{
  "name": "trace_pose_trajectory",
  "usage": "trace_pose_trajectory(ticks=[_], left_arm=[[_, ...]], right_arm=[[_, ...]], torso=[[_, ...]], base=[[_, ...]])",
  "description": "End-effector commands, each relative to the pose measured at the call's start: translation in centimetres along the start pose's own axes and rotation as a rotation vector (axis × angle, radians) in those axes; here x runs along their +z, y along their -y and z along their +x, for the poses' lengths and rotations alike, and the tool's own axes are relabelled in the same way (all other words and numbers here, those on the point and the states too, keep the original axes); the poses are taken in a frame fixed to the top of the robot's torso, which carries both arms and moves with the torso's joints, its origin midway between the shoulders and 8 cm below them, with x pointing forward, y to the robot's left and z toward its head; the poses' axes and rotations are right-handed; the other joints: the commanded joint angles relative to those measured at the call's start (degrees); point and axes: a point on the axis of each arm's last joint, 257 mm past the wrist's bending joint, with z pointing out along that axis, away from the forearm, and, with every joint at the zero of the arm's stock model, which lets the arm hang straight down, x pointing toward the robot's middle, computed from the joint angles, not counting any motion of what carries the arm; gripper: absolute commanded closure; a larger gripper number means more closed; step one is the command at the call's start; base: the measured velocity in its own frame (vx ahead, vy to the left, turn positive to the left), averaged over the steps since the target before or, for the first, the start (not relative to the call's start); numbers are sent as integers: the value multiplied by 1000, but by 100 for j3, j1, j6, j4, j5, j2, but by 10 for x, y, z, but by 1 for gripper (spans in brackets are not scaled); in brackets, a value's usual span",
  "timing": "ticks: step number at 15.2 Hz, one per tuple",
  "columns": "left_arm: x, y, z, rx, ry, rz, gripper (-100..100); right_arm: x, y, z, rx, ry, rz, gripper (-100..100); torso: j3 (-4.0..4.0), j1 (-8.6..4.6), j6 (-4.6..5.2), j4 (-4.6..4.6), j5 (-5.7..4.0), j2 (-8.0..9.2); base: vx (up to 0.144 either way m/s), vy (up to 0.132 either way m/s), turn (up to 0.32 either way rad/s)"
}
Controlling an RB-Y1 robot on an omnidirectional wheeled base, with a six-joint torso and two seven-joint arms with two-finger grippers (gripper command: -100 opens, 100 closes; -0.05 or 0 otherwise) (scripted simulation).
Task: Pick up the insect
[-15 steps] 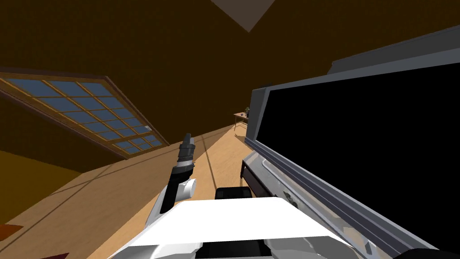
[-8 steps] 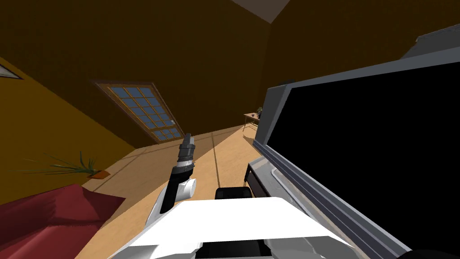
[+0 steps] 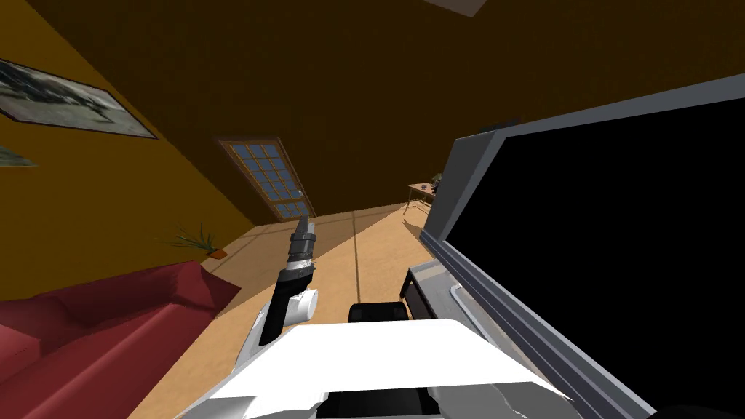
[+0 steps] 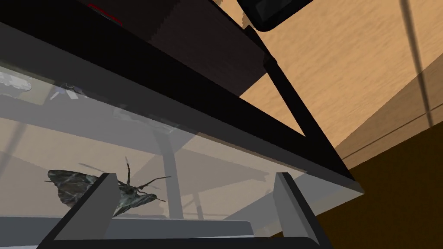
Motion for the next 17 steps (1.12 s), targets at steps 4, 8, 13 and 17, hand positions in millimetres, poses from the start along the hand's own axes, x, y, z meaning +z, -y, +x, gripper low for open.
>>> trace_pose_trajectory(ticks=[4, 8, 13, 17], left_arm=[[0, 0, 0, 0, 0, 0, 0], [0, 0, 0, 0, 0, 0, 0], [0, 0, 0, 0, 0, 0, 0], [0, 0, 0, 0, 0, 0, 0]], right_arm=[[-26, 48, 51, -22, -104, 100, -100], [-45, 74, 84, -36, -172, 159, -100], [-59, 90, 107, -46, -220, 194, -100], [-39, 82, 102, -34, -201, 188, -100]], torso=[[-1, -9, -1, 0, -2, -1], [-3, -14, 1, -1, -4, -5], [-8, -2, 2, -3, -1, -13], [0, 10, 5, 0, 0, 0]], base=[[-1, -47, 389], [5, -61, 374], [14, -38, 246], [-28, -12, 62]])
